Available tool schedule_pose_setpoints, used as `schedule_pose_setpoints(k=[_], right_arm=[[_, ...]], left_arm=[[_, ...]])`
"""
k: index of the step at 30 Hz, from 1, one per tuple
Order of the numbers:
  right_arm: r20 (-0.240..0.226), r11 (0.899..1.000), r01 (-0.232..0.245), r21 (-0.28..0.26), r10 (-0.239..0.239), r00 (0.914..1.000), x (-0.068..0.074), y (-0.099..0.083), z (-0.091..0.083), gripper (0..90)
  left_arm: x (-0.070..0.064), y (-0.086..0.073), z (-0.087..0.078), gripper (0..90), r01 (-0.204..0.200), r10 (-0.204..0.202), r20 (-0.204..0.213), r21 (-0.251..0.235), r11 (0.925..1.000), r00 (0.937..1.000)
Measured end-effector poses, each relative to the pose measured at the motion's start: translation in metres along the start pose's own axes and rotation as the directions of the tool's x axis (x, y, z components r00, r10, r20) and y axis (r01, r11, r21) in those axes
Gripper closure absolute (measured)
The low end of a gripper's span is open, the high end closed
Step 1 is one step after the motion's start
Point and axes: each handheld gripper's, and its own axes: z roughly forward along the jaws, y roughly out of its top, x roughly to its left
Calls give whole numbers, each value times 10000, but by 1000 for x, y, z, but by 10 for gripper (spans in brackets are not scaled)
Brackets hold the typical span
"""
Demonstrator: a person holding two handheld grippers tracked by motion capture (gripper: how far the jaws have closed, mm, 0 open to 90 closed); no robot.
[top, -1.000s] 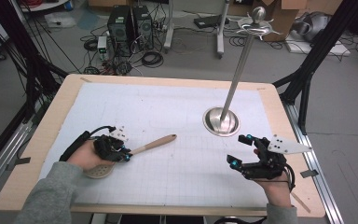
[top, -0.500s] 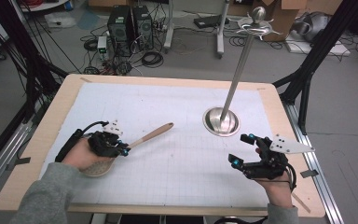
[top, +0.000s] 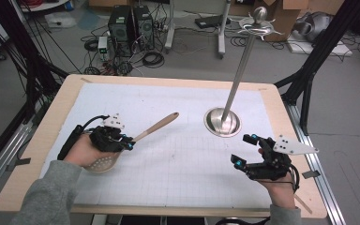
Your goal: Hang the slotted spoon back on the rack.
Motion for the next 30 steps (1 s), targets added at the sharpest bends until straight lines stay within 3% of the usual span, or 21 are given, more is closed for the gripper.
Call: schedule_pose_setpoints(k=[6,14,30], right_arm=[[278,9997,-214,-137,218,9994,-1,1,-2,99],[160,9997,-180,-164,183,9997,0,1,-3,99],[105,9994,-196,-288,200,9997,-2,1,-6,99]], left_arm=[[-3,11,-6,777,-58,56,-60,-295,9995,10000],[-7,27,-12,776,17,-17,-6,-684,9977,10000],[-13,58,-18,777,-164,202,290,-1238,9922,9994]])
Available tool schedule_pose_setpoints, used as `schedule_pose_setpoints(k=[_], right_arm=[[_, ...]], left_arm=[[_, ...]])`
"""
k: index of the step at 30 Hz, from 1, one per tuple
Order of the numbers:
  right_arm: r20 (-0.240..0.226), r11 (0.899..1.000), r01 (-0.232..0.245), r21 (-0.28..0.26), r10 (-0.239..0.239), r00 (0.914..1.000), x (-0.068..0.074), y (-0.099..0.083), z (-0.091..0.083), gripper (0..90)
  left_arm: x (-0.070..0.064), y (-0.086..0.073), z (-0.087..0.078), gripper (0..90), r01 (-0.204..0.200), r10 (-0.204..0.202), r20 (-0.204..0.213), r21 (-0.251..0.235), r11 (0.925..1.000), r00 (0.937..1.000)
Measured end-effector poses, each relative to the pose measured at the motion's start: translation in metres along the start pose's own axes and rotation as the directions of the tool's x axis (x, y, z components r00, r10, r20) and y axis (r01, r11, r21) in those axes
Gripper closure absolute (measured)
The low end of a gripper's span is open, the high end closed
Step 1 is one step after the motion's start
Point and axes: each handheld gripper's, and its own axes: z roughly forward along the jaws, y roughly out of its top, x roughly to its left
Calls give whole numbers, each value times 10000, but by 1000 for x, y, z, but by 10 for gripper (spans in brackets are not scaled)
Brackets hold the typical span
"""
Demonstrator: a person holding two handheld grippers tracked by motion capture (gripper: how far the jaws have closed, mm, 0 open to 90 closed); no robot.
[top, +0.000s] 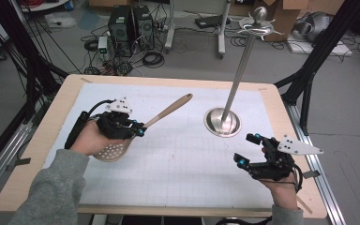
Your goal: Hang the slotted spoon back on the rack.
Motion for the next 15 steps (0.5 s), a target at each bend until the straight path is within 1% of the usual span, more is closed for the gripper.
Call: schedule_pose_setpoints(k=[1,4,5,8,9,10,12,15], right_arm=[[-12,10000,38,-37,-38,10000,0,0,0,99],[-46,10000,55,-6,-55,10000,0,1,0,99],[-57,10000,45,-22,-45,10000,0,1,1,99],[-71,10000,9,20,-9,10000,0,1,1,99],[-89,10000,68,13,-68,9999,0,1,2,99],[-99,10000,66,3,-66,9999,0,1,2,99],[-106,10000,60,1,-60,9999,0,1,2,99],[-123,10000,34,-10,-34,9999,1,1,1,99]], left_arm=[[0,1,0,777,-58,58,-6,-50,10000,10000],[-1,4,-1,777,13,-13,26,-187,9998,10000],[0,7,-3,776,-63,64,42,-224,9997,10000],[-1,9,-5,777,3,-3,0,-362,9993,10000],[-1,10,-5,777,-2,2,-5,-390,9992,10000],[0,13,-7,777,-71,68,-98,-363,9993,9999],[-1,14,-7,777,-112,107,-158,-349,9993,9998],[-1,21,-11,777,-200,193,-170,-432,9989,9997]])
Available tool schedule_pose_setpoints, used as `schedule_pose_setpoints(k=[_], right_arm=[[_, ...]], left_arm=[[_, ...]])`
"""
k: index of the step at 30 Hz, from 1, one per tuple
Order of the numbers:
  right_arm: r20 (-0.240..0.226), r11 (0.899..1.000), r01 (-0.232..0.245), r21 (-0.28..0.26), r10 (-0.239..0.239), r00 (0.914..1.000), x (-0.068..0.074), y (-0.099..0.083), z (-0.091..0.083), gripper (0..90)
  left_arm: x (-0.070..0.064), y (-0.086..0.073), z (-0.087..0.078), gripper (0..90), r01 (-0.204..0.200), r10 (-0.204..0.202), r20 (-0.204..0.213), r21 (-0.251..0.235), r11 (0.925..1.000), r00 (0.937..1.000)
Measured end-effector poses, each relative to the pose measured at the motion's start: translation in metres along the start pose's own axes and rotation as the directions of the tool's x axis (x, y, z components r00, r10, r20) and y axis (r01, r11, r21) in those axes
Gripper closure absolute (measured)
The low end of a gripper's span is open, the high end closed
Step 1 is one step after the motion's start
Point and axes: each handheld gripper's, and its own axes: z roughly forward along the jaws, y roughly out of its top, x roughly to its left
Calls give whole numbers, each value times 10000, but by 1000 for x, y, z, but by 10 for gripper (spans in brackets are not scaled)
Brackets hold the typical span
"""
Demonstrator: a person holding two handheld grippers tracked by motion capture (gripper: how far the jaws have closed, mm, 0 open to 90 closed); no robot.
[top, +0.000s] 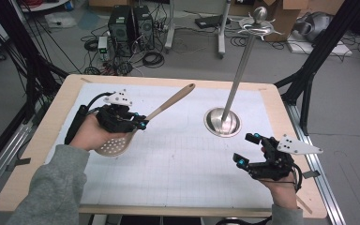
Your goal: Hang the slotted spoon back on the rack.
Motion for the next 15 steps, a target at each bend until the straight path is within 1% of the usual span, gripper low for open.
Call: schedule_pose_setpoints(k=[2,4,5,6,7,9,10,15], right_arm=[[3,10000,-6,7,6,10000,0,0,0,99],[1,10000,2,18,-2,10000,0,0,0,99],[1,10000,2,18,-2,10000,0,0,0,99],[-12,10000,15,18,-15,10000,0,0,0,99],[-25,10000,22,18,-22,10000,0,0,0,99],[-31,10000,20,9,-20,10000,0,0,0,99],[-38,10000,-14,-2,14,10000,0,0,0,99],[-103,10000,-29,48,30,9999,0,0,0,99]], left_arm=[[0,2,-1,777,-17,17,-6,-6,10000,10000],[-1,8,-4,776,-158,158,-26,-3,9999,9999],[-1,8,-4,776,-158,158,-26,-3,9999,9999],[-1,10,-5,776,-163,163,-38,-78,9998,9999],[-1,14,-7,776,-87,86,-28,-212,9997,10000],[-1,15,-8,777,-119,119,17,-205,9997,9999],[-1,18,-10,777,-100,101,31,-328,9994,9999],[0,23,-10,777,-170,171,37,-362,9992,9998]])
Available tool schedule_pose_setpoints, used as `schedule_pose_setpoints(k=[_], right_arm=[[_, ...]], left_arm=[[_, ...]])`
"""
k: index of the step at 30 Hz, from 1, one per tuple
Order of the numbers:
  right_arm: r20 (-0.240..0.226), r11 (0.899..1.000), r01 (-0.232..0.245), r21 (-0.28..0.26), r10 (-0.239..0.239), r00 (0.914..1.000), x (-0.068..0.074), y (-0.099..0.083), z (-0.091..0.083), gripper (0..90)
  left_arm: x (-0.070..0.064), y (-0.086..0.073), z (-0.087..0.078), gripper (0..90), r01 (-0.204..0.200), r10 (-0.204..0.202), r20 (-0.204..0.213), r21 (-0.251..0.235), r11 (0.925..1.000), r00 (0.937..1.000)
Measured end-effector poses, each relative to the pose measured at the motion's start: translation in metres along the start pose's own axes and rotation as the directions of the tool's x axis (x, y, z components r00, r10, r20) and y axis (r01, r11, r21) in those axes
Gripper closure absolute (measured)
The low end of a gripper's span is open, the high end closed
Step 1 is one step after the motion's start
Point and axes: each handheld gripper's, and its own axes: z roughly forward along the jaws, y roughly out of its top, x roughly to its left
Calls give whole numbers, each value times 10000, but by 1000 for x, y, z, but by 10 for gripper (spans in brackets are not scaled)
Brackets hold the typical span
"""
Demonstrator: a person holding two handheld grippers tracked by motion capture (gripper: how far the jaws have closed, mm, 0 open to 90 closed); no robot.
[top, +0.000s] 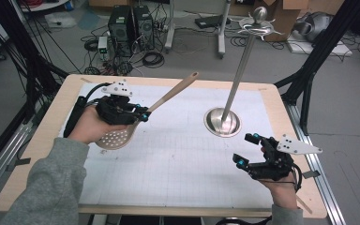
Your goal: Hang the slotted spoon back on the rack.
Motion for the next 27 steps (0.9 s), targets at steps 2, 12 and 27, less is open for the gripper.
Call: schedule_pose_setpoints(k=[2,12,27], right_arm=[[-1,10000,-10,0,10,10000,0,0,0,99],[-11,9999,-37,-142,37,10000,-2,0,-3,99],[134,9994,-248,-255,252,9996,-9,-4,-9,99]], left_arm=[[0,3,2,777,43,-43,33,-33,10000,10000],[1,22,8,777,0,2,189,-117,9999,9998],[5,54,6,776,-74,106,518,-604,9981,9986]])
